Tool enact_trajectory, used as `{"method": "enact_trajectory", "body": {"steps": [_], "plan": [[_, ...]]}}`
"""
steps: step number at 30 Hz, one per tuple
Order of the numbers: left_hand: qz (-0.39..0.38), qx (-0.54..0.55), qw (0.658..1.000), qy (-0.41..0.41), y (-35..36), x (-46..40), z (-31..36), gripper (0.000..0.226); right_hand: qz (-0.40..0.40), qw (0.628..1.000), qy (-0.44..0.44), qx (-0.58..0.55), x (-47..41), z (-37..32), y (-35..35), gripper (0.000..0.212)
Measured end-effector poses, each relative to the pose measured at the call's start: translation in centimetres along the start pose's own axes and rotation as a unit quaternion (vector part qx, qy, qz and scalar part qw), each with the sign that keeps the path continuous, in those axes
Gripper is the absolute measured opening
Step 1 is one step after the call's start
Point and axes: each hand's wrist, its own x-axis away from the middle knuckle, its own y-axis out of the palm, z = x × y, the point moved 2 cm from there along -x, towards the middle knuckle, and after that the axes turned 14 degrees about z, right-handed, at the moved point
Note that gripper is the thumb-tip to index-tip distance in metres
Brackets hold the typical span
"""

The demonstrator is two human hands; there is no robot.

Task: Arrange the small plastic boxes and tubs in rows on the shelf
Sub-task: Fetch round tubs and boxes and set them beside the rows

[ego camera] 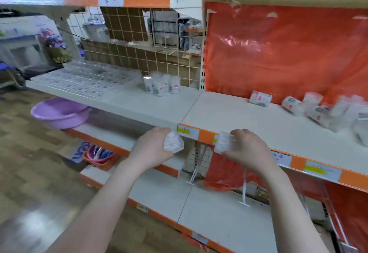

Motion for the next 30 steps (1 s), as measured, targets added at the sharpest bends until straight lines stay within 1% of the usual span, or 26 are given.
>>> {"method": "enact_trajectory", "body": {"steps": [1, 3, 5, 9, 12, 15, 19, 21, 24, 28, 30], "plan": [[0.002, -0.003, 1.0, -0.011, -0.9, 0.3, -1.7, 0.05, -0.004, 1.0, -0.009, -0.005, -0.3, -1.9, 0.7, 0.048], [0.012, -0.006, 1.0, -0.025, -2.6, 0.5, -4.7, 0.053, -0.005, 0.999, -0.028, -0.015, -1.2, -5.3, 1.8, 0.046], [0.025, -0.011, 0.999, -0.039, -3.9, 0.4, -7.3, 0.053, -0.012, 0.999, -0.045, -0.022, -2.3, -8.4, 3.0, 0.045], [0.046, -0.011, 0.996, -0.069, -5.2, -0.1, -12.7, 0.047, -0.03, 0.996, -0.074, -0.033, -5.0, -13.7, 5.8, 0.046], [0.055, -0.013, 0.994, -0.089, -5.8, -1.5, -16.9, 0.058, -0.034, 0.994, -0.09, -0.048, -7.4, -17.5, 8.7, 0.048], [0.061, -0.027, 0.993, -0.1, -6.5, -4.1, -21.6, 0.063, -0.038, 0.992, -0.103, -0.066, -10.4, -21.6, 12.3, 0.052], [0.059, -0.032, 0.992, -0.104, -7.6, -8.9, -28.6, 0.057, -0.038, 0.988, -0.11, -0.101, -15.6, -27.9, 17.8, 0.055], [0.063, -0.037, 0.991, -0.109, -8.4, -11.5, -32.0, 0.062, -0.041, 0.987, -0.11, -0.112, -18.5, -31.0, 20.1, 0.056], [0.061, -0.041, 0.989, -0.131, -9.5, -15.1, -36.7, 0.073, -0.045, 0.987, -0.112, -0.108, -22.4, -35.1, 23.0, 0.055], [0.071, -0.02, 0.985, -0.159, -10.5, -18.3, -42.0, 0.074, -0.062, 0.989, -0.105, -0.088, -26.4, -39.1, 25.7, 0.057], [0.072, -0.027, 0.984, -0.162, -10.7, -19.9, -44.4, 0.073, -0.064, 0.989, -0.097, -0.091, -28.0, -40.7, 27.0, 0.06]]}}
